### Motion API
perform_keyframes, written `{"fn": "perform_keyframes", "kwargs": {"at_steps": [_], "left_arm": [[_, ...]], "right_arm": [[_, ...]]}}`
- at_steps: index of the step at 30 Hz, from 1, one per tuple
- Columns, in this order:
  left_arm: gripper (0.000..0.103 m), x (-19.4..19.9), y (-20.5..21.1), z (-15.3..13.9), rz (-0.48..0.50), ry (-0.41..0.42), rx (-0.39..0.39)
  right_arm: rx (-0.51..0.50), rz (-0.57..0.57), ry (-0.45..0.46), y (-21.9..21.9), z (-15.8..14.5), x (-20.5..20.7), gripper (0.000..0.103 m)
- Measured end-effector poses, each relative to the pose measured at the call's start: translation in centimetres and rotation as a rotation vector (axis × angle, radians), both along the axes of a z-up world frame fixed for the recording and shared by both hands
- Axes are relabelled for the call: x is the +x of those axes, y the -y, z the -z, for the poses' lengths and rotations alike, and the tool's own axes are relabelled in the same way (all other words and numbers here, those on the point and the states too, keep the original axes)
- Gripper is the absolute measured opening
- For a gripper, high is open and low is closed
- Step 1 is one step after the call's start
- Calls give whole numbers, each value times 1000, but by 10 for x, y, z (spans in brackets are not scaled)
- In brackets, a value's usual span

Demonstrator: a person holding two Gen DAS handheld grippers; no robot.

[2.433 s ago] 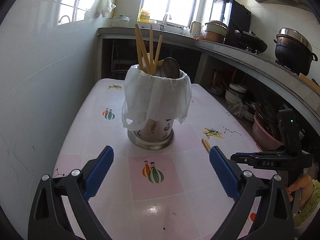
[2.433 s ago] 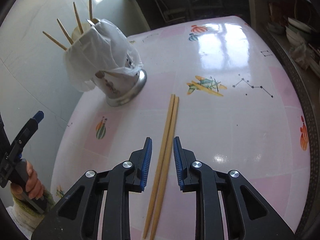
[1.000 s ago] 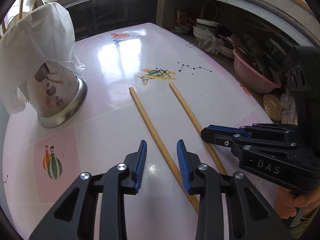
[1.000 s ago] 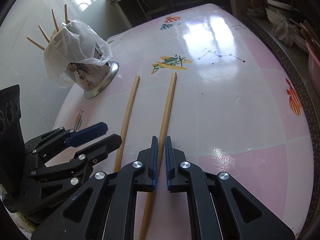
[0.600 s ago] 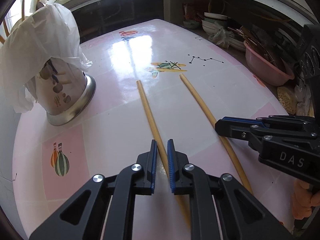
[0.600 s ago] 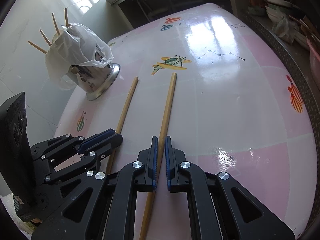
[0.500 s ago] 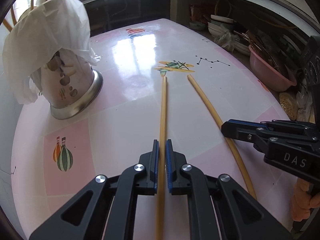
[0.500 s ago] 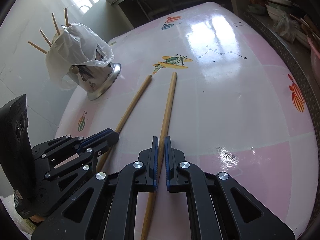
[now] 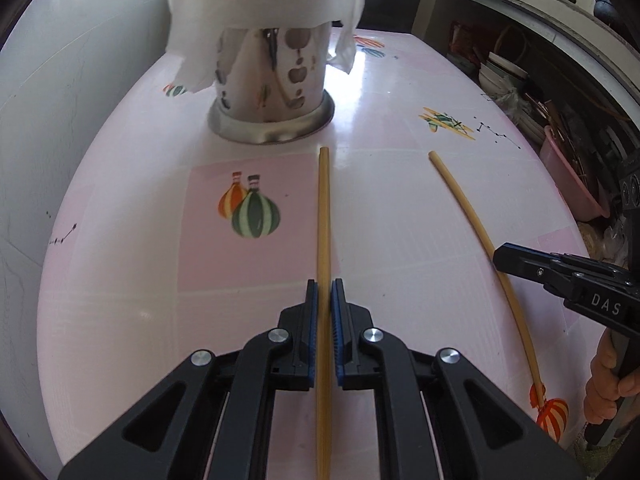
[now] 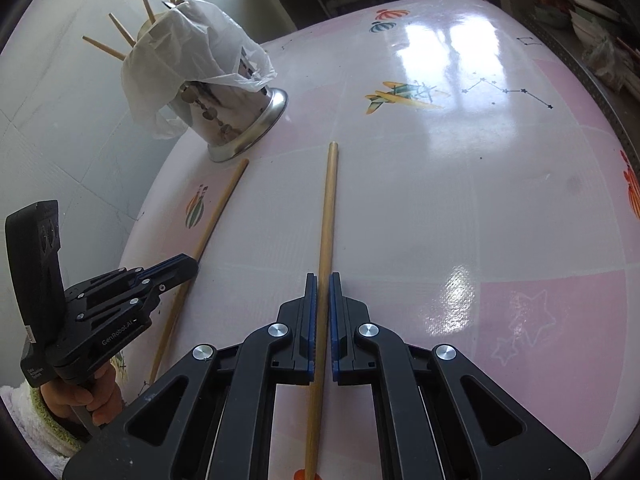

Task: Organize utensils
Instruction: 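Grasp one wooden chopstick with the left gripper while the right grasps the other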

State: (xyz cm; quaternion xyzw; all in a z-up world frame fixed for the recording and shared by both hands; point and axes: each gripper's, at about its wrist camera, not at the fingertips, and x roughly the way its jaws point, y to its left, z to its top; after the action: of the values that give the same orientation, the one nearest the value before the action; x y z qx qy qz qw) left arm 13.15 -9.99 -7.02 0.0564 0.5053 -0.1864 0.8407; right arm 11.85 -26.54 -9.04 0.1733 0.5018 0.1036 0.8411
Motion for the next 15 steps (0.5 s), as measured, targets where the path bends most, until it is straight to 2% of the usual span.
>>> {"fn": "perform_keyframes", "kwargs": {"at_steps": [7, 11, 15], "left_arm": [[6, -23, -33, -1, -43, -84, -50], [7, -24, -36, -2, -41, -134, -73], [16, -17, -39, -8, -49, -132, -91]], "right_arm": [[5, -56, -19, -17, 1, -9, 4], [3, -61, -21, -21, 0, -10, 4], [6, -60, -23, -20, -1, -11, 4]]}}
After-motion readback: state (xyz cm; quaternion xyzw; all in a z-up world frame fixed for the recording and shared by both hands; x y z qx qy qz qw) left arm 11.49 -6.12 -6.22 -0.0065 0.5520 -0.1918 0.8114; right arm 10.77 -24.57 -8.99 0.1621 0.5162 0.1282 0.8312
